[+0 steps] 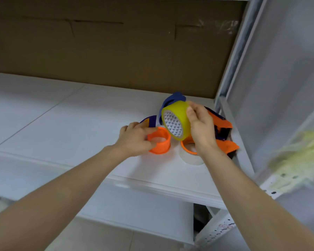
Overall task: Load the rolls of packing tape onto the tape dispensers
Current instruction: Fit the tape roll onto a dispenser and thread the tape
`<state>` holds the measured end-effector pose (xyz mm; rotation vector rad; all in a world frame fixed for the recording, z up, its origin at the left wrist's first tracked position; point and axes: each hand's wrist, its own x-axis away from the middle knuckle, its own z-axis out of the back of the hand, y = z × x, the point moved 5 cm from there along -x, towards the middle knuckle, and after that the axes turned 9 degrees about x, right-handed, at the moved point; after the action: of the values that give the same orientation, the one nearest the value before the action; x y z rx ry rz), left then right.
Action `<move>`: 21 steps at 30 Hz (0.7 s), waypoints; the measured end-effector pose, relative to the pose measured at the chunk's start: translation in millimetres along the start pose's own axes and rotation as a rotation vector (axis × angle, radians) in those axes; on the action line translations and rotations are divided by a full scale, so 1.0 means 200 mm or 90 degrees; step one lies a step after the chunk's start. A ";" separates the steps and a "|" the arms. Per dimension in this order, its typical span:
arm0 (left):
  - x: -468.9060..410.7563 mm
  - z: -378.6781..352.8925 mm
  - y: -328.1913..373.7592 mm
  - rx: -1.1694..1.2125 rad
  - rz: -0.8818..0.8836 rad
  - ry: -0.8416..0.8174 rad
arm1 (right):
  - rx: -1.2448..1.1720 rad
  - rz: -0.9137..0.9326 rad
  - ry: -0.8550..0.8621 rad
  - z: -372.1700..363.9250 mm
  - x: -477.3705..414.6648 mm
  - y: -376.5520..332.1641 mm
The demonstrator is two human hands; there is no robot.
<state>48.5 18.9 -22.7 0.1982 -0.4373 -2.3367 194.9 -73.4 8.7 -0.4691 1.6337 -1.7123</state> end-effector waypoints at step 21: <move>0.05 -0.04 -0.18 0.064 0.029 -0.084 | -0.102 -0.092 -0.022 -0.12 0.17 -0.01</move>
<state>19.9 33.6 -43.7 0.0813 -0.6193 -2.2929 155.7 -80.2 1.4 -0.7064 1.7564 -1.6726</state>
